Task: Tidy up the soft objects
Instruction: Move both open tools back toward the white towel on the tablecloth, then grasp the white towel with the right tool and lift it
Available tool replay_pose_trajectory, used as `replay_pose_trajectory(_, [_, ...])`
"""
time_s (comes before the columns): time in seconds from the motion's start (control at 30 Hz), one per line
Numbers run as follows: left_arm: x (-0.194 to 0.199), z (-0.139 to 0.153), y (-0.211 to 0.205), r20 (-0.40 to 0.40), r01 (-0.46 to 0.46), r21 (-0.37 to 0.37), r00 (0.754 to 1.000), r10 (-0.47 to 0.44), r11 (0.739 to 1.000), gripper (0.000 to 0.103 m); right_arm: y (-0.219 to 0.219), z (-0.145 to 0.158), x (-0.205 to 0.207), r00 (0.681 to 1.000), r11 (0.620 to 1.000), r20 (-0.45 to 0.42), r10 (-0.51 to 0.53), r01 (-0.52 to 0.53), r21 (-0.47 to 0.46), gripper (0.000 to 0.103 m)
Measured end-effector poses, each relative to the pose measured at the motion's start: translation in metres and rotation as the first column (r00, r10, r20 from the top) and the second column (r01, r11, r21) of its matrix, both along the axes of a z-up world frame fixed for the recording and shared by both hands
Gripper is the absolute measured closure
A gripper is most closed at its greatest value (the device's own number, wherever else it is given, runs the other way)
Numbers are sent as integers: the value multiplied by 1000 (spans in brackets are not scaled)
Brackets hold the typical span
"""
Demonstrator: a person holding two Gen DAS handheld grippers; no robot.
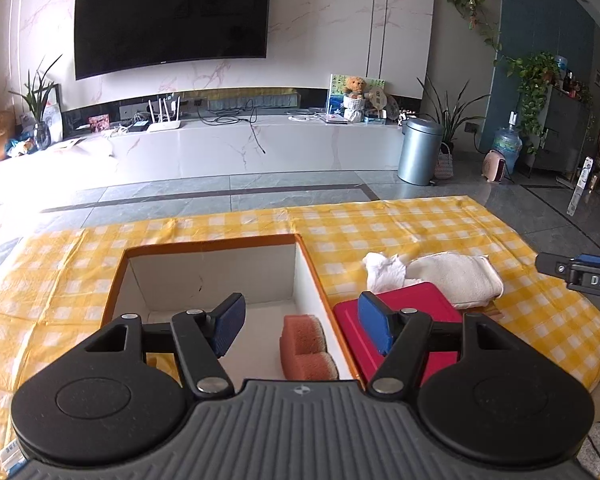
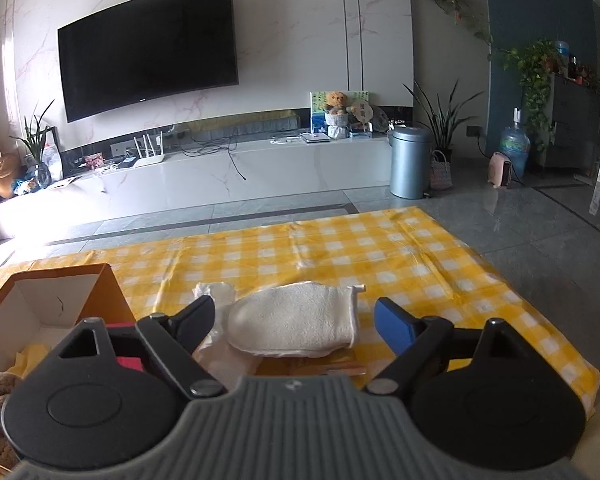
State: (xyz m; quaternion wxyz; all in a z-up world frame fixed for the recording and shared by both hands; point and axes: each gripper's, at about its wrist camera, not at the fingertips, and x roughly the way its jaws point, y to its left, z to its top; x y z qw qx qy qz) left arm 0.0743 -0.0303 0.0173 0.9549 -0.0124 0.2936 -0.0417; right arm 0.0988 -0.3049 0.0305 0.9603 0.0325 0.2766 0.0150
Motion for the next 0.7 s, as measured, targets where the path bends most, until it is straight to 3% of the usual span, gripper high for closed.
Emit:
replay_pose_trajectory(0.2, [9, 10, -39, 23, 56, 62, 998, -57, 997, 24, -8, -22, 25, 1000, 999, -13, -9, 9, -32, 6])
replay_pose_trajectory(0.43, [24, 0, -70, -5, 87, 74, 996, -87, 993, 23, 8, -72, 70, 996, 963, -37, 77, -84, -256, 6])
replay_pose_trajectory(0.53, [36, -14, -76, -34, 82, 111, 996, -79, 990, 23, 19, -96, 80, 985, 918, -82, 152, -171, -359, 6])
replay_pose_trajectory(0.7, [46, -30, -72, -72, 59, 136, 996, -50, 989, 23, 37, -118, 84, 951, 804, -117, 288, -306, -510, 6])
